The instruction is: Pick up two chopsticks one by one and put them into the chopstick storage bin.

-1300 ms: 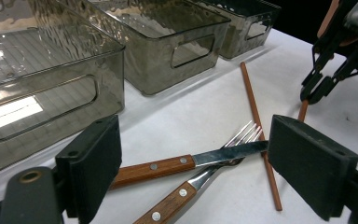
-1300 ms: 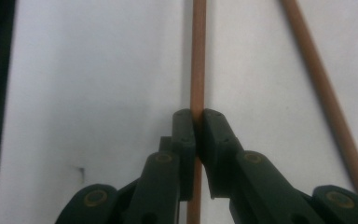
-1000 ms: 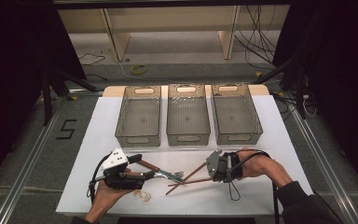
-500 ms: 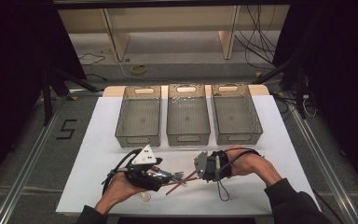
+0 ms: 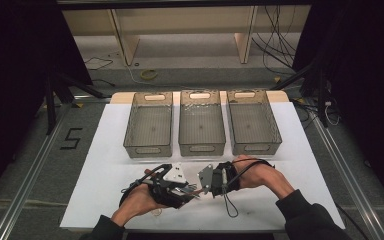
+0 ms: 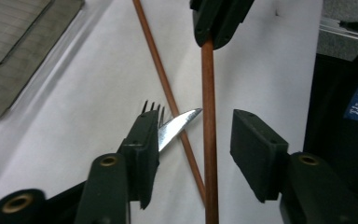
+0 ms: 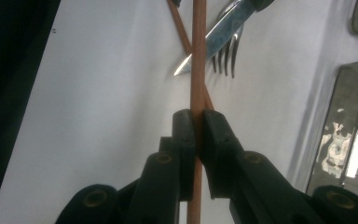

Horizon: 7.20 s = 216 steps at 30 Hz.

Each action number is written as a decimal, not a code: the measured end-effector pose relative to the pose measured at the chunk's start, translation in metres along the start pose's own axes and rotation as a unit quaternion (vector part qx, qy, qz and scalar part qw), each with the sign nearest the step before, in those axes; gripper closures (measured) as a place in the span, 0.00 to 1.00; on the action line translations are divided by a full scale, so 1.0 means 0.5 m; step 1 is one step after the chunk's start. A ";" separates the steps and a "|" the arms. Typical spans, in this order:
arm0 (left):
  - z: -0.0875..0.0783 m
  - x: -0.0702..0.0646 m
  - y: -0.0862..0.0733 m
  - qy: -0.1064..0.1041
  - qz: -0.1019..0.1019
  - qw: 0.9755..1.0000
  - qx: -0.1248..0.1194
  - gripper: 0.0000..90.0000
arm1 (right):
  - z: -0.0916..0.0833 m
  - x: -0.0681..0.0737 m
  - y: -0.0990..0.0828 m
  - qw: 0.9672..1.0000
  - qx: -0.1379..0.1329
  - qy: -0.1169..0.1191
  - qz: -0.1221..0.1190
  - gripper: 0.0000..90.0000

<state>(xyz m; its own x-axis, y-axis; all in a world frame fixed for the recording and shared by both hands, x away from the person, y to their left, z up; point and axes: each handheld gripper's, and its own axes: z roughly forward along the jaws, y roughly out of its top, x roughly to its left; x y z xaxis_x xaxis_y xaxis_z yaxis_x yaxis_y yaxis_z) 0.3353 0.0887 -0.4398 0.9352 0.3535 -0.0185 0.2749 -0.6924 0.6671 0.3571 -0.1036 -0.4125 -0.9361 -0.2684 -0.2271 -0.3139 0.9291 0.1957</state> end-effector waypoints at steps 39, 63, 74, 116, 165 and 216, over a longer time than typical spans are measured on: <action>-0.002 0.004 -0.005 0.014 0.036 0.999 0.027 0.93 | -0.018 -0.003 0.005 0.999 -0.028 -0.040 0.022 0.62; -0.084 0.099 -0.045 0.113 -0.060 0.991 -0.041 0.93 | -0.030 0.036 -0.089 0.978 -0.141 -0.070 0.134 0.35; -0.126 0.160 -0.043 0.157 -0.113 0.978 -0.084 0.93 | -0.014 0.030 -0.119 0.955 -0.160 -0.092 0.233 0.33; -0.113 0.399 -0.040 0.234 -0.258 0.935 -0.066 0.93 | -0.009 0.034 -0.128 0.950 -0.167 -0.088 0.249 0.32; -0.140 0.147 -0.111 0.150 -0.184 0.942 -0.238 0.21 | 0.015 -0.075 -0.119 0.980 -0.069 -0.010 0.189 0.36; -0.104 0.072 -0.152 0.145 -0.155 0.956 -0.203 0.21 | 0.095 -0.092 -0.095 0.986 0.052 0.094 0.124 0.86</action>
<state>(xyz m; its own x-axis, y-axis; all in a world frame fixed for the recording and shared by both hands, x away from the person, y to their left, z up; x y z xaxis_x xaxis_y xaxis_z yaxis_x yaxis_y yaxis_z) 0.3367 0.1866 -0.4524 0.7056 0.7024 -0.0933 0.3639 -0.2462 0.8983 0.4225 -0.1232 -0.4568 -0.9980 -0.0639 -0.0013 -0.0636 0.9906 0.1210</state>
